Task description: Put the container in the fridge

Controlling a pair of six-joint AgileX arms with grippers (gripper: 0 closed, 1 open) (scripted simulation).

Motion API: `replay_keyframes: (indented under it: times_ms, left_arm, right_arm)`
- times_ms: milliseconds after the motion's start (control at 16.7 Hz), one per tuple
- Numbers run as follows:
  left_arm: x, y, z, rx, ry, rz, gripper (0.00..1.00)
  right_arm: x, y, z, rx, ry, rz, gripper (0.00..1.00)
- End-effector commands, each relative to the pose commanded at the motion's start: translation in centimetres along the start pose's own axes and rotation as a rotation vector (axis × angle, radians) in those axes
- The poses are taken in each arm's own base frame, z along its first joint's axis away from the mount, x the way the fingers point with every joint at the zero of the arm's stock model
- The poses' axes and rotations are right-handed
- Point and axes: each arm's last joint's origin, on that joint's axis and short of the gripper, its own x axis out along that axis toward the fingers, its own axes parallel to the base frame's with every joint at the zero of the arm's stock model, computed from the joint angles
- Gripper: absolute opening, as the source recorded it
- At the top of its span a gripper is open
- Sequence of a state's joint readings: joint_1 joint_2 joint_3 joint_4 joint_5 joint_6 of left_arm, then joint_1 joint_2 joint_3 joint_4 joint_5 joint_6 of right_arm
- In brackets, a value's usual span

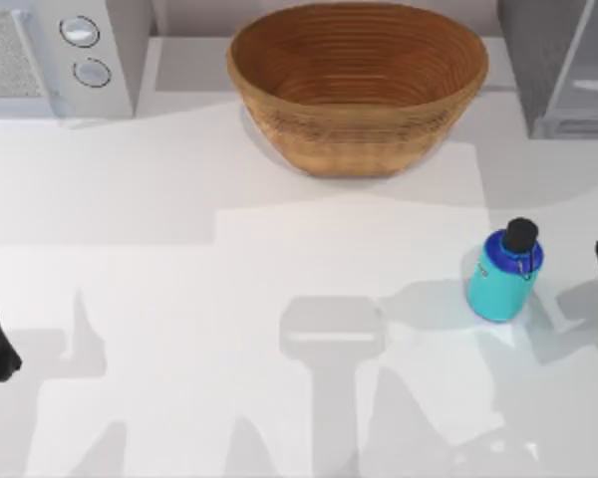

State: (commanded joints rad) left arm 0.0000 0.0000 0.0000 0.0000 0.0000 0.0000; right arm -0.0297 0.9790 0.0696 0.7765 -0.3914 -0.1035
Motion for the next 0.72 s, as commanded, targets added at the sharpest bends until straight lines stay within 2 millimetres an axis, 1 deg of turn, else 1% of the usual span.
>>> replay_keyframes:
  times_ms: [180, 360, 540, 720]
  left_arm:
    - [0.0, 0.0, 0.0, 0.0, 0.0, 0.0, 1.0]
    - [0.0, 0.0, 0.0, 0.0, 0.0, 0.0, 1.0]
    - [0.0, 0.0, 0.0, 0.0, 0.0, 0.0, 1.0]
    - [0.0, 0.0, 0.0, 0.0, 0.0, 0.0, 1.0]
  right_arm:
    - [1.7, -0.5, -0.9, -0.017, 0.002, 0.087, 1.0]
    - [3.0, -0.8, -2.3, -0.024, 0.011, 0.173, 1.0]
    - [4.0, -0.8, -4.1, -0.02, 0.024, 0.253, 1.0]
    - [4.4, -0.8, -5.8, -0.013, 0.038, 0.32, 1.0]
